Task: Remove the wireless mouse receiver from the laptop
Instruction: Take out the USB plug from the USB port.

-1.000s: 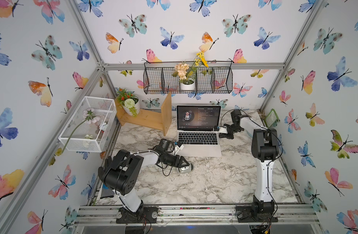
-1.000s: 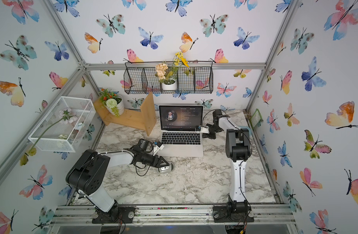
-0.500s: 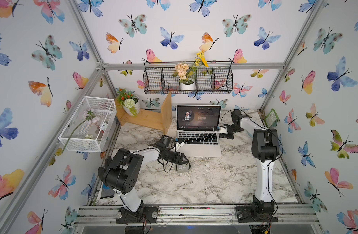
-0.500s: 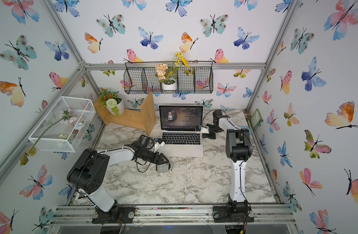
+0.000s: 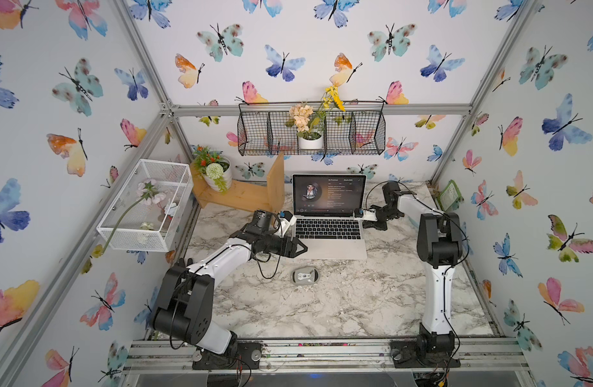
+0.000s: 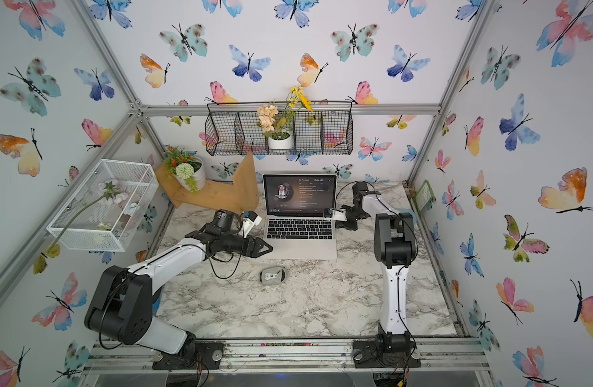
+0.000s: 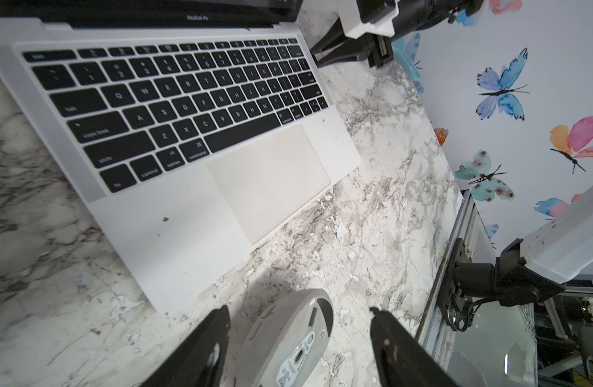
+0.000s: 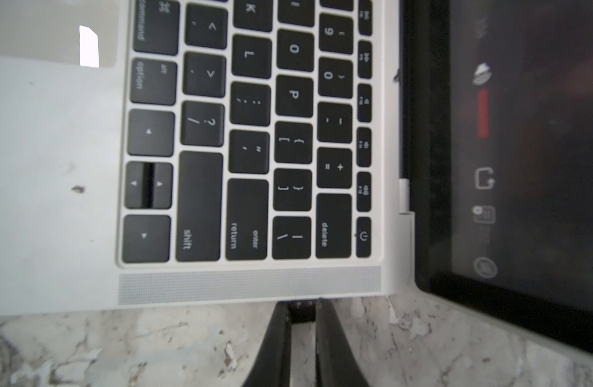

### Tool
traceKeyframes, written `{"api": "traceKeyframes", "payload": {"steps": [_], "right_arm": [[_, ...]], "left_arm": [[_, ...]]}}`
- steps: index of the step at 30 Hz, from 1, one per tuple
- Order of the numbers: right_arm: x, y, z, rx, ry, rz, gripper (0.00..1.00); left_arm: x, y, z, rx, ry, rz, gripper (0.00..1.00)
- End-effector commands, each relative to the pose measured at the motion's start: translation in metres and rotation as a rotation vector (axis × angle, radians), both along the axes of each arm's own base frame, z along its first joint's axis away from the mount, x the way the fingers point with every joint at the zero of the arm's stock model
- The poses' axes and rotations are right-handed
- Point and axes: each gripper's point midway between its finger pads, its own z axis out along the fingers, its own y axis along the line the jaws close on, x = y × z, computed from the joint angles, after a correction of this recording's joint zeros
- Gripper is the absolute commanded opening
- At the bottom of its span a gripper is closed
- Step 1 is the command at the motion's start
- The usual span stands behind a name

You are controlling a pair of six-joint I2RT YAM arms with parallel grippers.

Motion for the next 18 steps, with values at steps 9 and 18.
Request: {"api": "traceKeyframes", "payload": {"steps": [9, 18], "right_arm": [[-0.021, -0.013, -0.021, -0.063, 0.072, 0.004, 0.07], [-0.016, -0.017, -0.026, -0.073, 0.064, 0.001, 0.06]], "left_arm": [[0.068, 0.050, -0.072, 0.251, 0.028, 0.351, 0.54], [0.087, 0.051, -0.109, 0.351, 0.067, 0.344, 0.42]]}}
